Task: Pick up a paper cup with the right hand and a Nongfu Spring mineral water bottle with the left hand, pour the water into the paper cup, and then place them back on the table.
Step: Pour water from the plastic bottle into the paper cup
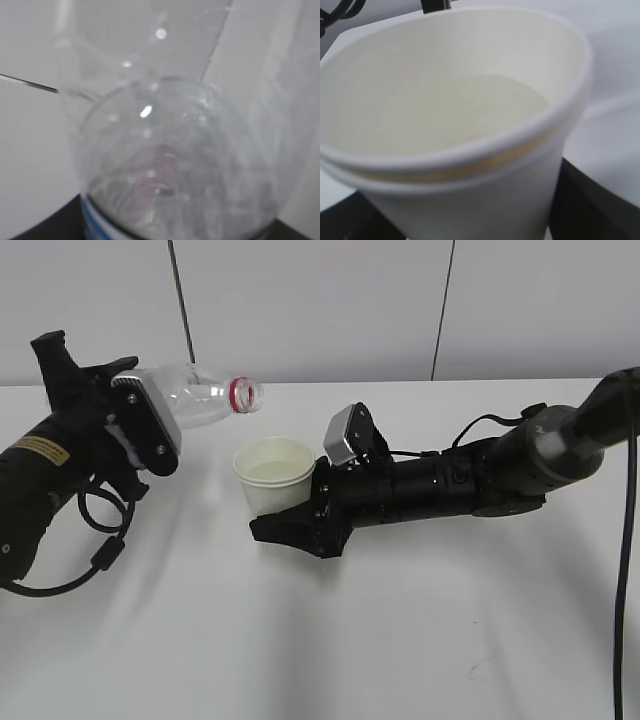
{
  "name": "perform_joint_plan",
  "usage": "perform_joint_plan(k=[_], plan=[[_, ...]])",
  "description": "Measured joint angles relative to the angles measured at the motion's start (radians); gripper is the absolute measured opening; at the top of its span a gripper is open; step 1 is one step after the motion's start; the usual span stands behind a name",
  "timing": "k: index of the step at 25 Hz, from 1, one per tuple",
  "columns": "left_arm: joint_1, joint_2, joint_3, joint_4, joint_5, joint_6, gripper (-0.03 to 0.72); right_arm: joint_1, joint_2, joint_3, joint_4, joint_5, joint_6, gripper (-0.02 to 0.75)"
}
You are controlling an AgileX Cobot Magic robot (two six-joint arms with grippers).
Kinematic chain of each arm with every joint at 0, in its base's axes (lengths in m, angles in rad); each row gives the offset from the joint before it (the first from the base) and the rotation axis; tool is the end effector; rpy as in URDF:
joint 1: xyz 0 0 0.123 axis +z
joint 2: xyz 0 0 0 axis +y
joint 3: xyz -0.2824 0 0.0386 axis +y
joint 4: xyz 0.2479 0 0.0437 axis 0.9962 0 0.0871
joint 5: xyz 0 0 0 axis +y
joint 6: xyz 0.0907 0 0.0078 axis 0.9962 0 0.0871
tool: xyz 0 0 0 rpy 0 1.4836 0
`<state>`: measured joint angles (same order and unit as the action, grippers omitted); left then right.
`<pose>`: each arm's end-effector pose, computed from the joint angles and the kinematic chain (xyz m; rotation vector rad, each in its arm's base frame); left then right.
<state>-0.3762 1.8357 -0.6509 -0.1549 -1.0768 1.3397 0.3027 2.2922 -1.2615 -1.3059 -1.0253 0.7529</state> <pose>0.3163 -0.1116 0.1698 1.1336 1.2057 0.7941 0.3830 0.1982 0.0930 -1.1413 1.6302 0.9865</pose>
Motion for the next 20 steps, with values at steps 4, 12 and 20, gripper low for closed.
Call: perform_joint_plan(k=[4,12,20], plan=[[0.0,0.0,0.0,-0.002,0.005,-0.165,0.329,0.0,0.0,0.0,0.019,0.001,-0.007,0.528],[0.0,0.0,0.0,-0.052,0.005,-0.656,0.329,0.0,0.0,0.0,0.043,0.003,-0.012,0.528],[0.0,0.0,0.0,-0.042,0.036,-1.175,0.329,0.0,0.0,0.0,0.078,0.005,-0.012,0.528]])
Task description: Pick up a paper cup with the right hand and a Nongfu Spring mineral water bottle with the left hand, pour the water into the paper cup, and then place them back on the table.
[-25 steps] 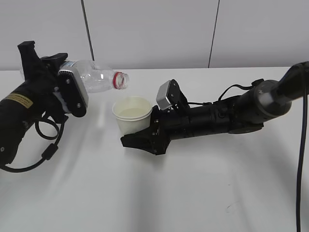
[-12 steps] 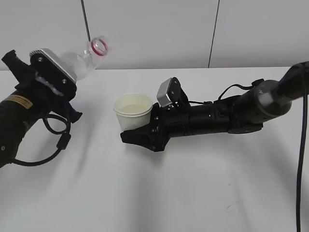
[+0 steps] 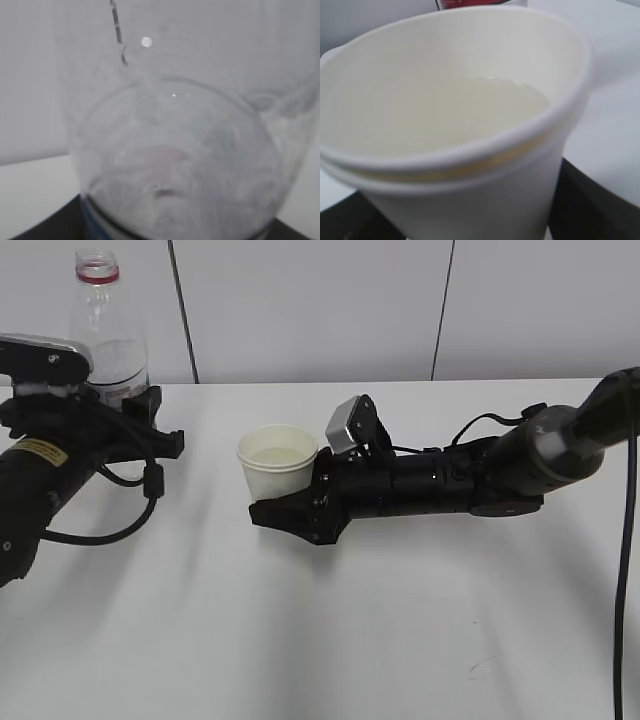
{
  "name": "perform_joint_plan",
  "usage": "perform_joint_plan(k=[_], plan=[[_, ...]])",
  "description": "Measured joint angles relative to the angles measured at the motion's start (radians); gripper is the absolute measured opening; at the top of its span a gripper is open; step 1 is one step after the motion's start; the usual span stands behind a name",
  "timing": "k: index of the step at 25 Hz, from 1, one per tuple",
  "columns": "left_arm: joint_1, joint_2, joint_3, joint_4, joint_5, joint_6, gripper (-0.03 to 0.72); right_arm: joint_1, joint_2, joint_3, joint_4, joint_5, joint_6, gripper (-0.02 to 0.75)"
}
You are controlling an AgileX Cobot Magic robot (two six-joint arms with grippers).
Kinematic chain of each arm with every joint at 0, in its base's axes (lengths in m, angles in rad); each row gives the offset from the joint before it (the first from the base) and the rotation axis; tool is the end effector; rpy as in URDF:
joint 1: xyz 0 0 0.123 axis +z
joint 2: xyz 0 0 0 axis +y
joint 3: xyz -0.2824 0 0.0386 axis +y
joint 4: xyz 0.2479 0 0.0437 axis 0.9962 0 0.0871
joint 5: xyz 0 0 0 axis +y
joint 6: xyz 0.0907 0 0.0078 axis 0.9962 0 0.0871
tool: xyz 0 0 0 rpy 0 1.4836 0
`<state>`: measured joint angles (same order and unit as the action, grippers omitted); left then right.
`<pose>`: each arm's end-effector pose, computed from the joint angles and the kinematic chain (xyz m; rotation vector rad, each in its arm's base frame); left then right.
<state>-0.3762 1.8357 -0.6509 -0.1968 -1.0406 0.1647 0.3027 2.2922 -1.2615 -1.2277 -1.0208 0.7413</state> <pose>0.3168 -0.1086 0.1662 0.2297 1.6201 -0.1004 0.3883 0.1978 0.0961 -1.0581 1.6337 0.9749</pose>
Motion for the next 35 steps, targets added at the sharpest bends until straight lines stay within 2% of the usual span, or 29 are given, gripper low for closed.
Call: perform_joint_plan(k=[2,6,24,35], plan=[[0.0,0.0,0.0,0.008,0.025,-0.099,0.329,0.0,0.0,0.0,0.006,0.0,0.0,0.528],[0.0,0.0,0.0,0.013,0.045,-0.165,0.328,0.0,0.0,0.0,0.025,0.0,-0.003,0.528],[0.0,0.215,0.0,0.023,-0.078,-0.174,0.328,-0.015,0.0,0.0,0.122,0.052,-0.033,0.528],[0.0,0.215,-0.001,0.048,-0.077,-0.174,0.328,-0.11,0.0,0.0,0.128,0.045,0.005,0.528]])
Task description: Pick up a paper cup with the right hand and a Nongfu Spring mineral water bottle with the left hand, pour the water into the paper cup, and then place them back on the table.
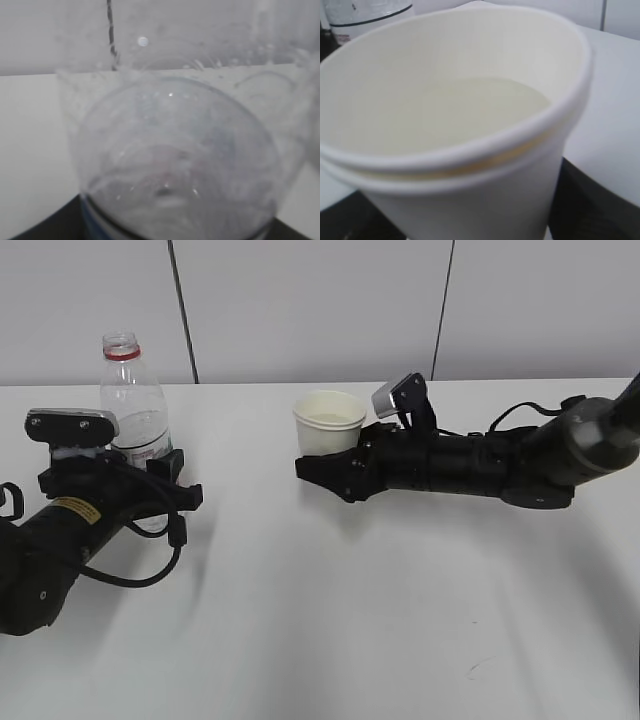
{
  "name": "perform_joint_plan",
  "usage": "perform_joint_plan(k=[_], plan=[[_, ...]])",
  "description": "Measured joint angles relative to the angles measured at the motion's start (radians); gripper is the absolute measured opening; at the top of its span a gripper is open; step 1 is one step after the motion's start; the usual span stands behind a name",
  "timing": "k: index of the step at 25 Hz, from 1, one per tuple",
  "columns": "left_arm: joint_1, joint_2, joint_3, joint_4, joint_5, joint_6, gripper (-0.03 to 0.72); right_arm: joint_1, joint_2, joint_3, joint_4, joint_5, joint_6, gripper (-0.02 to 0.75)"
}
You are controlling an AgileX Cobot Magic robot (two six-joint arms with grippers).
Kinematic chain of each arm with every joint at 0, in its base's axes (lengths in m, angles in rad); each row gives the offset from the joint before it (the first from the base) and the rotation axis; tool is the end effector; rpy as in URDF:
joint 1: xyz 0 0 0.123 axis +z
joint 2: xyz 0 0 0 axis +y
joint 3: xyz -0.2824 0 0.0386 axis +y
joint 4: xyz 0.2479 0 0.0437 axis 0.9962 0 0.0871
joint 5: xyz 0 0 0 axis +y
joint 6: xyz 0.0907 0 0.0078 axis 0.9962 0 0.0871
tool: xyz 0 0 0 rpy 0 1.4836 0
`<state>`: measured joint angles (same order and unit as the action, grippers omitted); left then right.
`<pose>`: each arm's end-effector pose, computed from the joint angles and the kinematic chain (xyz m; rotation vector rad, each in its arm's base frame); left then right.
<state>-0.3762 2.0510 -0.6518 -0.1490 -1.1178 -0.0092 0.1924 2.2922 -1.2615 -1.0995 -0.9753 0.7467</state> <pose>0.3193 -0.1131 0.1009 0.1696 1.7641 -0.2084 0.4172 0.1496 0.0981 -0.8026 1.7166 0.8633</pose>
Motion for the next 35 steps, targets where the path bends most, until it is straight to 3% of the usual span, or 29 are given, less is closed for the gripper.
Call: perform_joint_plan(k=[19,35], plan=[[0.0,0.0,0.0,0.001,0.0,0.0,0.328,-0.18,0.0,0.065,0.033,-0.039,-0.091,0.528],[0.0,0.0,0.0,0.001,0.0,-0.001,0.328,-0.199,0.0,0.27,0.497,-0.031,-0.462,0.528]])
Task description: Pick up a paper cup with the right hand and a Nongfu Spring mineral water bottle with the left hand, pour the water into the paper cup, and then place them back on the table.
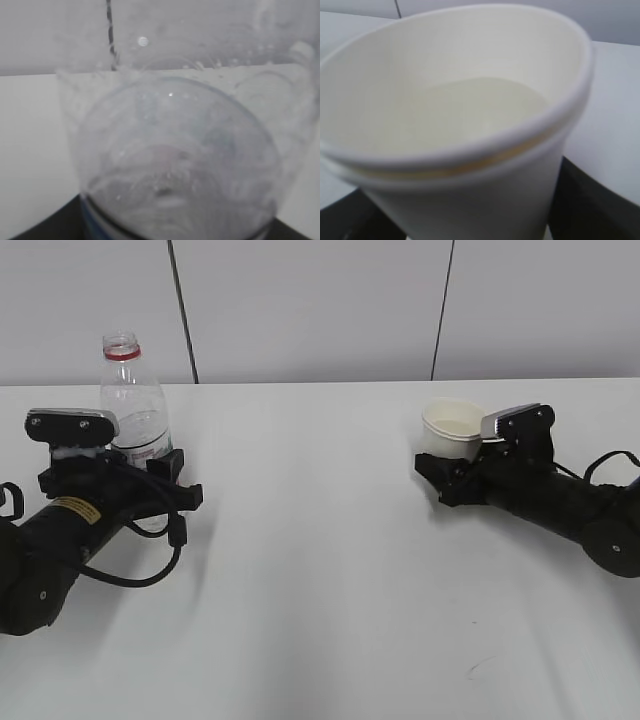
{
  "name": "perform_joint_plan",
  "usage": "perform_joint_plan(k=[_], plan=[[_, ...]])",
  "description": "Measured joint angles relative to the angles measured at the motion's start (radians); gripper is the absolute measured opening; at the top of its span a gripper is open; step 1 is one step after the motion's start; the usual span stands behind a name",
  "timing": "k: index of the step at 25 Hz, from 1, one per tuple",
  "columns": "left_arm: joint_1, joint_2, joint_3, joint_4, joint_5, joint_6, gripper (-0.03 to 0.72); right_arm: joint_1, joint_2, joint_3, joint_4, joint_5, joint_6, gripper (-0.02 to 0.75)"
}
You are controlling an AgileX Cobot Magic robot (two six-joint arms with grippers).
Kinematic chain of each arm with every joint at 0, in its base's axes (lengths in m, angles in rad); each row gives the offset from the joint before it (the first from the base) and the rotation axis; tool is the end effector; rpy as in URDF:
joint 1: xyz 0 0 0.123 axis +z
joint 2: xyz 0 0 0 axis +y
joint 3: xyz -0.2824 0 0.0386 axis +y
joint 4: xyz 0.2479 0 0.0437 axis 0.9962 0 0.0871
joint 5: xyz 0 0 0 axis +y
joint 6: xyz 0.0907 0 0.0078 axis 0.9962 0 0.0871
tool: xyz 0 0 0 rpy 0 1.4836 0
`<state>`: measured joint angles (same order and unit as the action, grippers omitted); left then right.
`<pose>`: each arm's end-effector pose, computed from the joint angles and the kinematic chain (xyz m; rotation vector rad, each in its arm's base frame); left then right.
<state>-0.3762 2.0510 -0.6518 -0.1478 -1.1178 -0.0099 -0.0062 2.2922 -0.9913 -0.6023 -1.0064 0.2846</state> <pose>0.3193 -0.1132 0.1009 0.1703 1.7641 -0.2094 0.4004 0.0411 0.0587 -0.3986 1.8081 0.4137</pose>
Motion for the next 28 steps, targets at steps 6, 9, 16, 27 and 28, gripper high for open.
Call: perform_joint_plan(k=[6,9,16,27,28], plan=[[0.0,0.0,0.0,0.001,0.0,0.0,0.328,0.0,0.0,0.036,0.116,0.0,-0.056,0.528],[0.0,0.0,0.0,0.0,0.0,0.0,0.328,0.0,0.009,0.038,0.135,-0.003,-0.065,0.528],[0.0,0.001,0.0,0.0,0.0,0.0,0.328,0.0,0.059,0.038,0.161,-0.09,-0.069,0.526],[0.0,0.001,0.0,0.0,0.0,0.0,0.328,-0.001,0.059,0.038,0.071,-0.098,-0.07,0.526],[0.0,0.001,0.0,0.0,0.0,0.0,0.328,-0.001,0.059,0.038,0.063,-0.099,-0.07,0.526]])
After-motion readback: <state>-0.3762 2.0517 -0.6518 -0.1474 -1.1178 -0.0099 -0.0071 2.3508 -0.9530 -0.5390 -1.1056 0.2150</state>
